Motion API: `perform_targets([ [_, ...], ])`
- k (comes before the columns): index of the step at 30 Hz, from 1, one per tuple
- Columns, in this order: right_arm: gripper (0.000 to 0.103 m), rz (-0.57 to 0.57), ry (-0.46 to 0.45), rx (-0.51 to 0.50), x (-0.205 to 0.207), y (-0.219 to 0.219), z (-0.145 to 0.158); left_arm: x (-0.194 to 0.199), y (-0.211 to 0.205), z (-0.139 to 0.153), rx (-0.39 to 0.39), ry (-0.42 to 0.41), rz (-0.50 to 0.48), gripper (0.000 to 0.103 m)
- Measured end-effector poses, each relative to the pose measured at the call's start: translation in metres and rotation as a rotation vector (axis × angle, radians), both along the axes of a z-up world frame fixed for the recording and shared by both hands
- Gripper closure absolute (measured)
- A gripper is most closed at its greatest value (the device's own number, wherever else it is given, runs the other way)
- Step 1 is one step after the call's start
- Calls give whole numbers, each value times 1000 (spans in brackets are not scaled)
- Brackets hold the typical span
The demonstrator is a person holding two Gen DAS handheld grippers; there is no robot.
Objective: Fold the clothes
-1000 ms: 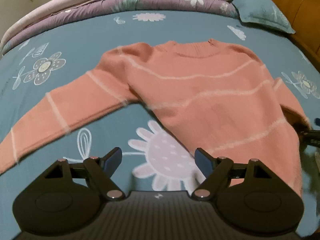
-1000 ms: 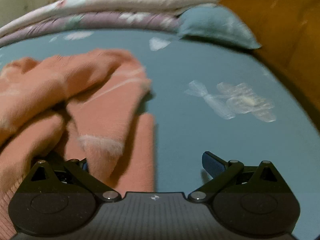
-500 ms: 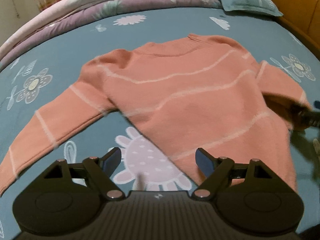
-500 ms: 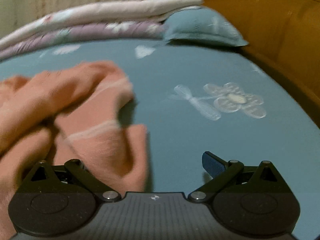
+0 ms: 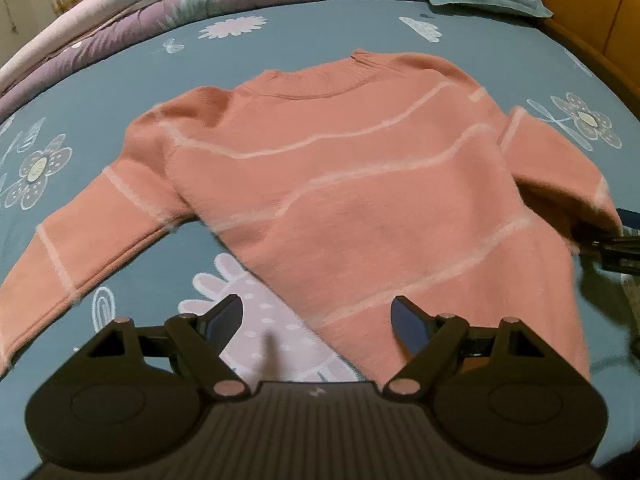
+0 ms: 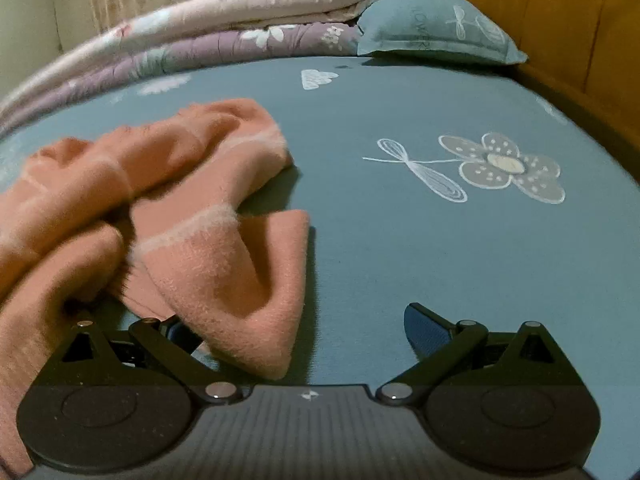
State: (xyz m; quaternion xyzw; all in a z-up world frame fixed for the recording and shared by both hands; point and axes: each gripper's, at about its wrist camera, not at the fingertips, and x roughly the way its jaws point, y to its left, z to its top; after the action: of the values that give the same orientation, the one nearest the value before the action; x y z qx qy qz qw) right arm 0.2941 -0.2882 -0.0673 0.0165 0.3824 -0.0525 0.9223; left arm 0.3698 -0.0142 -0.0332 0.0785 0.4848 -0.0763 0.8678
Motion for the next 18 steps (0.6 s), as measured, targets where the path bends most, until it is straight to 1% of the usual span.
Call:
perform_targets([
  [4, 0, -67, -43, -45, 10, 5, -6, 1, -4, -2, 2, 5, -18, 21],
  [5, 0, -71, -51, -74, 12, 9, -6, 2, -4, -2, 4, 8, -18, 21],
  [10, 0, -87, -74, -301, 10, 18, 1, 4, -1, -2, 11, 6, -7, 21],
  [13, 0, -111, -77, -370, 10, 5, 9, 8, 0, 1, 6, -1, -2, 21],
  [16, 0, -168, -101, -473, 13, -9, 19, 9, -2, 3, -4, -12, -17, 21],
  [18, 0, -195, -114, -517, 18, -19, 25, 8, -5, 4, -12, -18, -32, 21],
])
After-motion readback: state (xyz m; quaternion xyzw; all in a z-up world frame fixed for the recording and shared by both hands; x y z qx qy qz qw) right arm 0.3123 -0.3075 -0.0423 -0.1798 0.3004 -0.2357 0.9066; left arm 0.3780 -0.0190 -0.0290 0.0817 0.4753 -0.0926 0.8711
